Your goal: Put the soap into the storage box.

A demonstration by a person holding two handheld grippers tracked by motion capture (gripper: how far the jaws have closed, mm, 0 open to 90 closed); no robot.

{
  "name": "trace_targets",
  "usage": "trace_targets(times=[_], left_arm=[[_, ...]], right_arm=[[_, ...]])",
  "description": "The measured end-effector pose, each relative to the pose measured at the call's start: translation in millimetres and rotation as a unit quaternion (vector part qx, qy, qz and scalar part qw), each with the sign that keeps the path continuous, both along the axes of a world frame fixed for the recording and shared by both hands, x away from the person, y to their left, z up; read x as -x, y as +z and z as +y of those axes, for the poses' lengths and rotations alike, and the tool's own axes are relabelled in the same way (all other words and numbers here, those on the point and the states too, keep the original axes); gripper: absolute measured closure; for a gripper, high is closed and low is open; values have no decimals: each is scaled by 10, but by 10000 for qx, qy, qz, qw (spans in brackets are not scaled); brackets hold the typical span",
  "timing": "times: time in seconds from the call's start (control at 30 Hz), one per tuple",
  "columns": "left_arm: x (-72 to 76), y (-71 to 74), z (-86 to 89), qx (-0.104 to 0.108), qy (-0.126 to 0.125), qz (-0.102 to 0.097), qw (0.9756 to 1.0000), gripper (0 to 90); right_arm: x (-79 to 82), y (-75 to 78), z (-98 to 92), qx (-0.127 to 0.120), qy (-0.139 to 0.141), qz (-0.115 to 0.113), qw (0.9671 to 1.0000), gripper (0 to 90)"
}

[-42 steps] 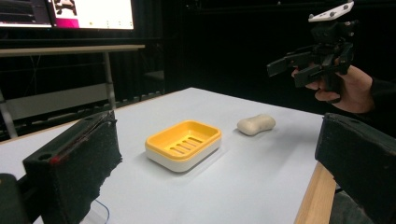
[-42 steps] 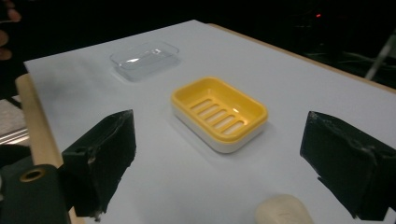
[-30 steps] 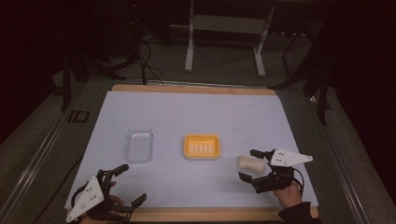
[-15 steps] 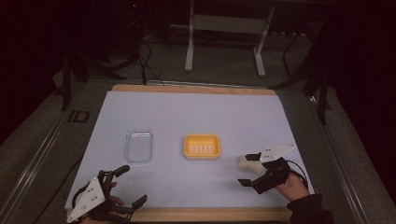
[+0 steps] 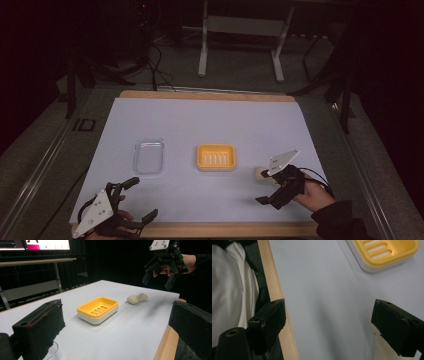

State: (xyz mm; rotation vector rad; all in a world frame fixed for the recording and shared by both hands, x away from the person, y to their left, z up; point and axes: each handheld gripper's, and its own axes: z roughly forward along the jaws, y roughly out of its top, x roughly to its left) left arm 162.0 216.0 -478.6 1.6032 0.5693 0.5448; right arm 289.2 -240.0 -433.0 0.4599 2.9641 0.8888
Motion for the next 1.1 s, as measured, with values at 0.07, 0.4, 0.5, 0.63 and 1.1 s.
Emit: trace_targets(times=[0.07, 0.4, 0.5, 0.63, 1.1], left_arm=[[-1, -1, -1, -7, -5, 6, 10000, 1], [-2, -4, -8, -39, -20, 21, 10000, 1], [-3, -5, -10, -50, -31, 22, 10000, 1], [-2, -6, -14, -51, -46, 31, 10000, 1], [-5, -10, -19, -81, -70, 57, 9999, 1]], right_arm=[[-20, -16, 17, 161, 35, 111, 9998, 124], [-22, -41, 82, 858, 199, 207, 9959, 127], [-36, -45, 86, 1017, 214, 274, 9942, 127], [-76, -81, 81, 1400, 211, 394, 9891, 127], [-193, -164, 31, 2219, 219, 641, 9727, 125]])
